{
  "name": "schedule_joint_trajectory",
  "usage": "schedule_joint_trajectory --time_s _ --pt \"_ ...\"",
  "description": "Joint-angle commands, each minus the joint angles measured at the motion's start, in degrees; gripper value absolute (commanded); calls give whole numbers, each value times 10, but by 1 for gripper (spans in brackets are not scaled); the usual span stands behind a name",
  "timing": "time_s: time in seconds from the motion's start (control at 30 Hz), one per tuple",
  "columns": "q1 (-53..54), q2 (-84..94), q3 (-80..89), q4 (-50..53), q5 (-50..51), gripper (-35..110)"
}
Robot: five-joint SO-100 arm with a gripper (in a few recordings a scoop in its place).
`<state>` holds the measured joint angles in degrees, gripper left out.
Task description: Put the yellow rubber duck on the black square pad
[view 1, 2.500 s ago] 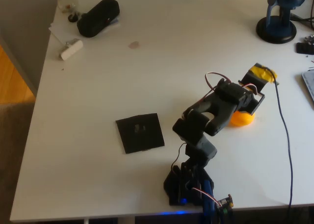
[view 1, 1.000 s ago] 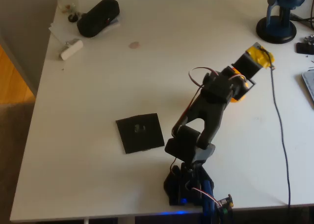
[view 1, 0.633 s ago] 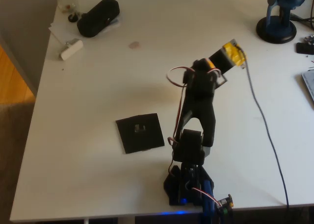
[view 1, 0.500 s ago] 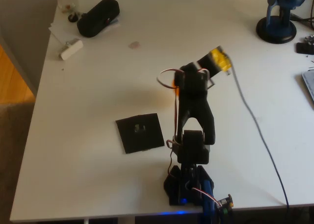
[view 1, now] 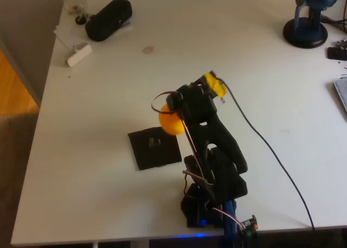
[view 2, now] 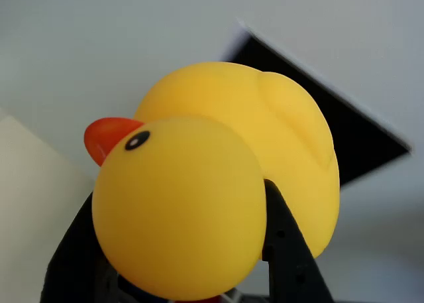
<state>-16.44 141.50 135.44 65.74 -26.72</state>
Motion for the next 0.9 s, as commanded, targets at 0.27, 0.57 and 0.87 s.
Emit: schedule_joint_trajectory --time_s 0.27,0.57,0.87 --pt "-163 -11 -10 30 36 14" --pt "-165 -134 -14 24 35 14" --pt "-162 -133 -17 22 31 15"
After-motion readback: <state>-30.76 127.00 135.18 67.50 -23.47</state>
